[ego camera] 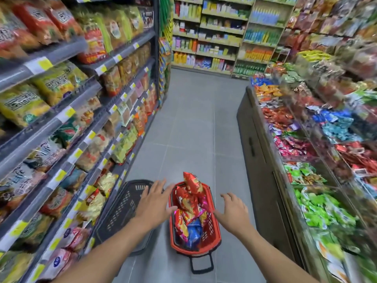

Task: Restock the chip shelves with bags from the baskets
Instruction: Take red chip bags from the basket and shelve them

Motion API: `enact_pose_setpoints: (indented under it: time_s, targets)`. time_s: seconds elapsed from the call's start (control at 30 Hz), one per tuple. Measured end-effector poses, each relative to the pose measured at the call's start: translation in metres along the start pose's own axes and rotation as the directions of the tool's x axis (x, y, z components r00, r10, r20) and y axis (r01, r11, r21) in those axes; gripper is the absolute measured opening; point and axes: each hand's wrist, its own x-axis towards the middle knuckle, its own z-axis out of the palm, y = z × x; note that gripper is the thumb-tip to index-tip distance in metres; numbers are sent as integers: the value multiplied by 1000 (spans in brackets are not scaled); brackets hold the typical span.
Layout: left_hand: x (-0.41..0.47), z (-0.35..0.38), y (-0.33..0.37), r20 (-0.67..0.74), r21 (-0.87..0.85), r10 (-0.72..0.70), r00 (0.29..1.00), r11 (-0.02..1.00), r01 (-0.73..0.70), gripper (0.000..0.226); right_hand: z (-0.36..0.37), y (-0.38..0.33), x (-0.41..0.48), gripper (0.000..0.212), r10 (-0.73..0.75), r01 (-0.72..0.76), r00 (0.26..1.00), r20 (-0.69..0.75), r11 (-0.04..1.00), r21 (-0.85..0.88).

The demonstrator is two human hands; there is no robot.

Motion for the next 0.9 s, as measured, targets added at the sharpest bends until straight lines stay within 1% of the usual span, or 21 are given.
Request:
enact_pose_setpoints:
  time_s: [0.2, 0.3, 0.43, 0.53, 0.63, 0.73, 0.9]
  targets:
    - [70, 30, 5, 73, -5, 8, 997, 1000, -7, 85, 19, 27, 61, 72, 45, -47, 997, 64, 998, 35]
    - [103, 45, 12, 118, -30, -20, 993, 999, 23, 85, 28, 42, 100, 69, 39, -45, 994, 104, 997, 58]
    - [149, 67, 16, 140, -71, -63, 988, 995, 73, 86, 41, 58, 157, 73, 38, -52, 988, 151, 995, 91]
    - [182, 89, 16, 166, -84, -86, 982, 991, 101, 88, 62, 71, 198, 69, 40, -60, 982, 186, 993, 102]
    - [213, 116, 12, 185, -84, -96, 978, 990, 113, 81, 88, 81, 230, 63, 42, -65, 974, 223, 993, 94]
    - [241, 151, 3, 222, -93, -96, 970, 989, 119, 74, 127, 88, 260, 63, 57, -91, 961, 272, 989, 114]
    - [283, 214, -24, 243, -171, -130, 961, 970, 174, 73, 204, 96, 307, 66, 140, -199, 929, 343, 969, 144]
